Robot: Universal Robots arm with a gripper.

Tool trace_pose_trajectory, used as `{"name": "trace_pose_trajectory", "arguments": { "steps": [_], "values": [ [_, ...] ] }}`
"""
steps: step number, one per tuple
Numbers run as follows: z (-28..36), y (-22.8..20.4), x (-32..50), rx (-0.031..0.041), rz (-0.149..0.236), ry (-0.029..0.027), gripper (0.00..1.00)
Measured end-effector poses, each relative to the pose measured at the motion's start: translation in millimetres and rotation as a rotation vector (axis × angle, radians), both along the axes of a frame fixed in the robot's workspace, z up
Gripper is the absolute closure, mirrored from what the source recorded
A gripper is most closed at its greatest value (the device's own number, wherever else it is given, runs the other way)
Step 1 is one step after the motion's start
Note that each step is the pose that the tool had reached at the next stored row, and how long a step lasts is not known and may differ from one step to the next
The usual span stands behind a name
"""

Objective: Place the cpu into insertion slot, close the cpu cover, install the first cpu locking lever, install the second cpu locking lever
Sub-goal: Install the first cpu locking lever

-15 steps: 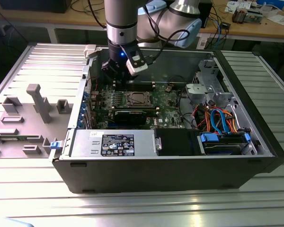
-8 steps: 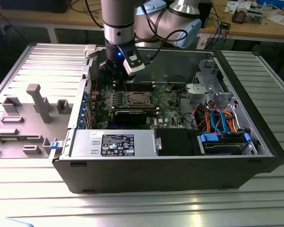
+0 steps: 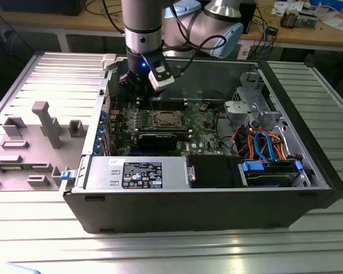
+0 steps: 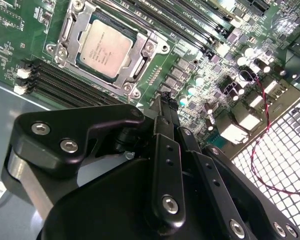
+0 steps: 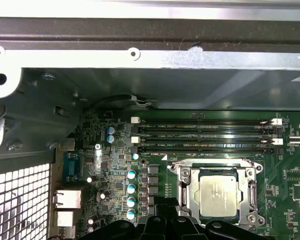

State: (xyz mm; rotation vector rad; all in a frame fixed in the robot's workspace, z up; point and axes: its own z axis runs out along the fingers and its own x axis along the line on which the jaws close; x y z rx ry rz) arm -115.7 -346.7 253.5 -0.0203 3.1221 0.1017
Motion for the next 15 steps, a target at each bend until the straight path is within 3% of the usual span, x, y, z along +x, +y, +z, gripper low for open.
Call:
{"name": "trace_pose_trajectory", "arguments": {
  "steps": [15],
  "values": [
    [0.1, 0.7, -3.6, -0.0002, 0.0, 0.0002, 0.89]
  ]
}}
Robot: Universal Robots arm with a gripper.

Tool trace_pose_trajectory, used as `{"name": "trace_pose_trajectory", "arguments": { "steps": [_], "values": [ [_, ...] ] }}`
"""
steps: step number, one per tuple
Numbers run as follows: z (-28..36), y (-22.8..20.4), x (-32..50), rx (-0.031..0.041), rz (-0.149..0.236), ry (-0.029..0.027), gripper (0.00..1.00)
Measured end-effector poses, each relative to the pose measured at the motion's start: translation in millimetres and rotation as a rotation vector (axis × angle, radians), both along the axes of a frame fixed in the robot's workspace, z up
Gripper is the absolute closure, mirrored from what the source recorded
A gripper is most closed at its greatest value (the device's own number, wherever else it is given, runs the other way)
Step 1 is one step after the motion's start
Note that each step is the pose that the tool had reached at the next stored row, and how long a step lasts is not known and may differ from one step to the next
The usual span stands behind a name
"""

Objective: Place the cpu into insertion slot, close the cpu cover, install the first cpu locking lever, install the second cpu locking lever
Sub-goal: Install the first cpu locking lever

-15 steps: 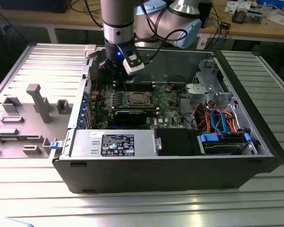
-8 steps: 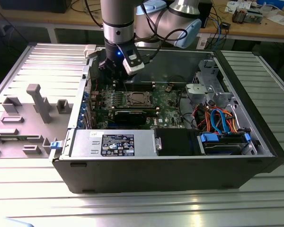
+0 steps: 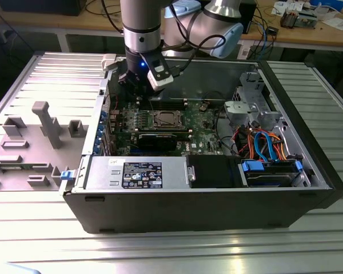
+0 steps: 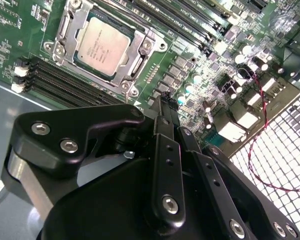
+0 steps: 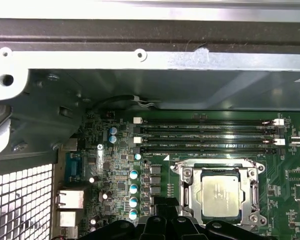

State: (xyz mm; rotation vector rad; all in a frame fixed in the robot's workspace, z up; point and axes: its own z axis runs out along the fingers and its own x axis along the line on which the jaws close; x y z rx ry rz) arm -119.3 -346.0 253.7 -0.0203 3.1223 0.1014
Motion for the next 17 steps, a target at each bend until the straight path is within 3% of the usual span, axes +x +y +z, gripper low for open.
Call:
{"name": "trace_pose_trajectory", "arguments": {
  "steps": [17],
  "values": [
    [0.4, 20.2, -4.3, -0.0001, 0.003, -0.0011, 0.89]
  ]
}}
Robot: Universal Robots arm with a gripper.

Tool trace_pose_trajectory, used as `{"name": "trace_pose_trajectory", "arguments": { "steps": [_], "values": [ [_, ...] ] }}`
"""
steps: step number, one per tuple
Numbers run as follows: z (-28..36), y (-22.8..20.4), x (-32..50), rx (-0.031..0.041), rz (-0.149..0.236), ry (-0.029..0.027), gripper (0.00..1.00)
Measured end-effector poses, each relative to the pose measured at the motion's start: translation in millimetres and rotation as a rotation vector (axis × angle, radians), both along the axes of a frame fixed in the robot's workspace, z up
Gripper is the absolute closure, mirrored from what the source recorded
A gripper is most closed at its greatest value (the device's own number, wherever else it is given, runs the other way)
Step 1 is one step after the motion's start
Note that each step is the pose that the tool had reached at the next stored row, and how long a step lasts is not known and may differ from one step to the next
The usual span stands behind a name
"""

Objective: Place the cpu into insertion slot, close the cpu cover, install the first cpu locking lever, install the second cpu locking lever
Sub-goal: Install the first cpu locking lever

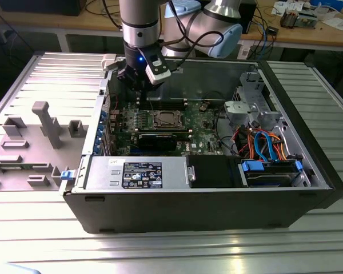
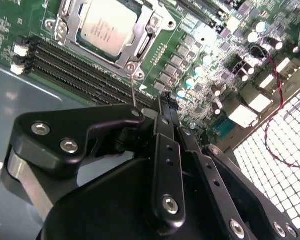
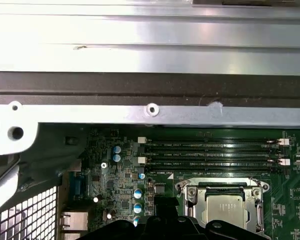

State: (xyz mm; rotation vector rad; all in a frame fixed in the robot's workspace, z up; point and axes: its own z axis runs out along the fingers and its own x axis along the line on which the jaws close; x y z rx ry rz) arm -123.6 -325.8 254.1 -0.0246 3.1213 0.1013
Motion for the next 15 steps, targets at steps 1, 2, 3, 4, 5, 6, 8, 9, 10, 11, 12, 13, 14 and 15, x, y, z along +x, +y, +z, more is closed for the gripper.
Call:
{"name": "trace_pose_trajectory", "arguments": {
  "steps": [1, 2, 3, 4, 5, 6, 8, 9, 10, 11, 12, 13, 14, 15],
  "values": [
    [0.0, 0.4, -0.6, 0.0, 0.0, -0.0005, 0.89],
    [0.1, 0.8, -1.2, 0.0001, 0.0, -0.0011, 0.89],
    [0.2, 1.1, -1.6, 0.0002, 0.0, -0.0019, 0.89],
    [0.4, 1.4, -1.9, 0.0001, 0.001, -0.0027, 0.89],
    [0.8, 1.9, -1.9, 0.0001, 0.001, -0.0033, 0.89],
    [1.3, 2.3, -1.9, 0.0002, 0.001, -0.0039, 0.89],
    [2.7, 3.1, -1.9, 0.0002, 0.001, -0.0048, 0.89],
    [3.3, 3.5, -1.9, 0.0002, 0.001, -0.0052, 0.89],
    [4.1, 4.3, -1.9, 0.0003, 0.001, -0.0056, 0.89],
    [4.5, 4.9, -1.9, 0.0002, 0.001, -0.006, 0.89],
    [4.7, 5.7, -2.0, 0.0001, 0.001, -0.0064, 0.89],
    [4.7, 6.6, -1.8, 0.0001, 0.001, -0.0067, 0.89],
    [4.7, 7.1, -1.1, 0.0001, 0.002, -0.0069, 0.89],
    [4.7, 7.5, 0.3, 0.0002, 0.002, -0.0069, 0.89]
  ]
}}
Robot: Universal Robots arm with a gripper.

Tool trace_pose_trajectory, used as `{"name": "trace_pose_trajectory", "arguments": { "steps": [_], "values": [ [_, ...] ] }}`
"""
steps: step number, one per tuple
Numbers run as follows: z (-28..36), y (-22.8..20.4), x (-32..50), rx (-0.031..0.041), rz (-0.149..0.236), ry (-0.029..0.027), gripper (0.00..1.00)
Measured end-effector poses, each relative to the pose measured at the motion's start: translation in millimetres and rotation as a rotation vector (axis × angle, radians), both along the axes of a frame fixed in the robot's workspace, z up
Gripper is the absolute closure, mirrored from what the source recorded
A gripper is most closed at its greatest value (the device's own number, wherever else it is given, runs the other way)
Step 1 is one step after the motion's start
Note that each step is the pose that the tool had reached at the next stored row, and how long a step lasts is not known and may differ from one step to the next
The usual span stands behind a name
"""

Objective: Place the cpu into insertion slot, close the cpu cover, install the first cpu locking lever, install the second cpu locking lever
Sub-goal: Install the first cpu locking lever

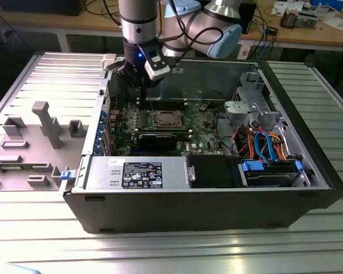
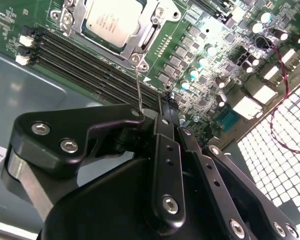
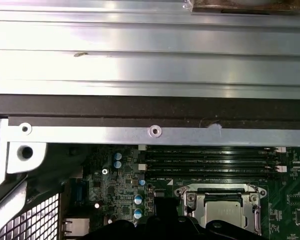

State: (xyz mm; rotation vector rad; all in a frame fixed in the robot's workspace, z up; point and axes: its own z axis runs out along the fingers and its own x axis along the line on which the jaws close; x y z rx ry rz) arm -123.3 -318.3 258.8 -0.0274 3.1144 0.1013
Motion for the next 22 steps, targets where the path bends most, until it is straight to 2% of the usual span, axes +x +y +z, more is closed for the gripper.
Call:
{"name": "trace_pose_trajectory", "arguments": {
  "steps": [13, 22],
  "values": [
    [-0.5, 0.5, 25.2, 0.0, 0.0, 0.0, 0.89],
    [-3.4, 0.5, 35.1, 0.0, 0.0, -0.0004, 0.89]
  ]
}}
